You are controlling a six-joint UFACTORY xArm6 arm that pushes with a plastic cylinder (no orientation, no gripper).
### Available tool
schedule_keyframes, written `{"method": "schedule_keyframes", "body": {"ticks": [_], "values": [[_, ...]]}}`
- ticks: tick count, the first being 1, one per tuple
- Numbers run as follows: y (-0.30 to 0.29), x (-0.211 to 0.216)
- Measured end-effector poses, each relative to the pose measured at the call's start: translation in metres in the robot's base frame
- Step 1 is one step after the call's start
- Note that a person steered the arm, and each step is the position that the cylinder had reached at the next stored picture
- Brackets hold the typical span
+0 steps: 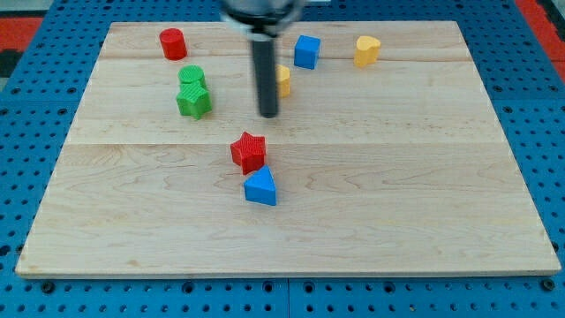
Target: Place the blue triangle to the bottom of the green star
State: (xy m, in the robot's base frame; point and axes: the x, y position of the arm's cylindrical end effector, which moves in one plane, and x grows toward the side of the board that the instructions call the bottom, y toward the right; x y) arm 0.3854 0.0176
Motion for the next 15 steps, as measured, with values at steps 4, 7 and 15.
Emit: {"method": "schedule_keyframes", "body": {"ticks": [4,7,15], "values": [[-0.020,0.122],[-0.086,0.136],[-0.184,0.173]]}}
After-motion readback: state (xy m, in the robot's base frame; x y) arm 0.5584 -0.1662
